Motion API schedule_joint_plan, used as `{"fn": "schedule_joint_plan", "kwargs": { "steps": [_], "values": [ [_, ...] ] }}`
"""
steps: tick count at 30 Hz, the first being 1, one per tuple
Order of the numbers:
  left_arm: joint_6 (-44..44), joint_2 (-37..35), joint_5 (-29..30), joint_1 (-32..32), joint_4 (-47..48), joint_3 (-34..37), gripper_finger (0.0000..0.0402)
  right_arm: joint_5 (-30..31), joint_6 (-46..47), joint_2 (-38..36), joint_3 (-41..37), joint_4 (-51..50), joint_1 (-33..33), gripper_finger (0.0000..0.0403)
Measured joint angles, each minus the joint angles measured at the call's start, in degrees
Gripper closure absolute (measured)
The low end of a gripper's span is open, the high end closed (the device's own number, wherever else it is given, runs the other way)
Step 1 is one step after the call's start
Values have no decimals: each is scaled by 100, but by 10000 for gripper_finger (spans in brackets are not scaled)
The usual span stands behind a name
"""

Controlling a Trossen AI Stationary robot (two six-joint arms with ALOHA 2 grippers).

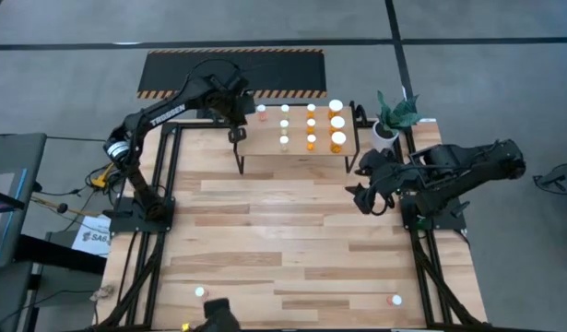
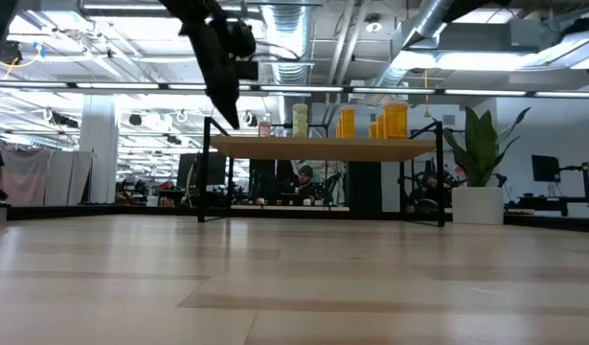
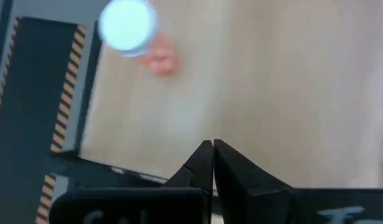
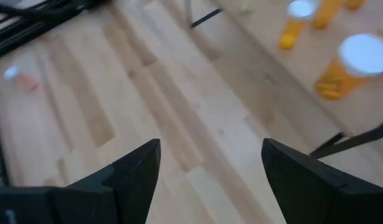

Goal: Pick and place medicine bottles onto shelf by color
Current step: Put the right pink pill bottle on the shelf aligned with the other small pink pill bottle

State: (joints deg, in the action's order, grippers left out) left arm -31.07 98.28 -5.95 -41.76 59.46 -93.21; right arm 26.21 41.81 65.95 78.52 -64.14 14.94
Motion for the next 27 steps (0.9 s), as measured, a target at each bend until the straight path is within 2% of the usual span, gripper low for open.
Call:
{"fn": "schedule_joint_plan", "kwargs": {
  "steps": [7,15,21,27],
  "values": [
    [730,-1249,-31,666,224,0,401,-419,-464,-1,0,21,265,101],
    [2296,-2709,-410,1828,817,-2,401,-1052,-725,0,0,459,260,101],
    [4149,-3250,-380,3489,1674,-2,401,-1860,-391,42,1,791,514,101],
    [5681,-3317,551,5613,2364,-1,401,-1534,484,301,7,919,1397,101]
  ]
}}
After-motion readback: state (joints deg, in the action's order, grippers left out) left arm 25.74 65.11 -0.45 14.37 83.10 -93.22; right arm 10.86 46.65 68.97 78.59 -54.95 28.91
